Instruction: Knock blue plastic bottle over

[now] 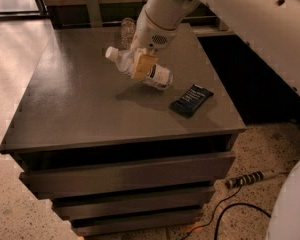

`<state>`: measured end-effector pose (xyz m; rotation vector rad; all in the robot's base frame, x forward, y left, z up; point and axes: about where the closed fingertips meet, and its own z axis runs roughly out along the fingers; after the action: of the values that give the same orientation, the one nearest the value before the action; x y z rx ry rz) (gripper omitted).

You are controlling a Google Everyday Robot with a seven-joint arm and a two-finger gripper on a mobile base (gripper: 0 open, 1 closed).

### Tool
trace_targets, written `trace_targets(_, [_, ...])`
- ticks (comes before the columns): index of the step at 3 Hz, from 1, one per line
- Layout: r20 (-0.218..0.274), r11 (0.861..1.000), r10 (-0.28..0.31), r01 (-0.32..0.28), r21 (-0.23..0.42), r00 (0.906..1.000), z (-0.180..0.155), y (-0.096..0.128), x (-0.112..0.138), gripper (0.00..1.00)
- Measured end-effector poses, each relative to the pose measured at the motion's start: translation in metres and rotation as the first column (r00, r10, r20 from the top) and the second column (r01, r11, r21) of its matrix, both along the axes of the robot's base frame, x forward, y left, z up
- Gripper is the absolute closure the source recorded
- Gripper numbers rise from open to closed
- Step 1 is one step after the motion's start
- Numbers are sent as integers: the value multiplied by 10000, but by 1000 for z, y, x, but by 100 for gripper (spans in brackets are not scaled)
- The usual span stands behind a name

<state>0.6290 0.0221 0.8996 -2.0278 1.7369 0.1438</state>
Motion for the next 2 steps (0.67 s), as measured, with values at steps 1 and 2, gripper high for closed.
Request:
trace_targets(1, [-82,9986,168,-172,-499,9998,-16,3,-1,63])
trace_targets(2, [-283,9970,303,-322,-706,9991,-30,6,-3,40])
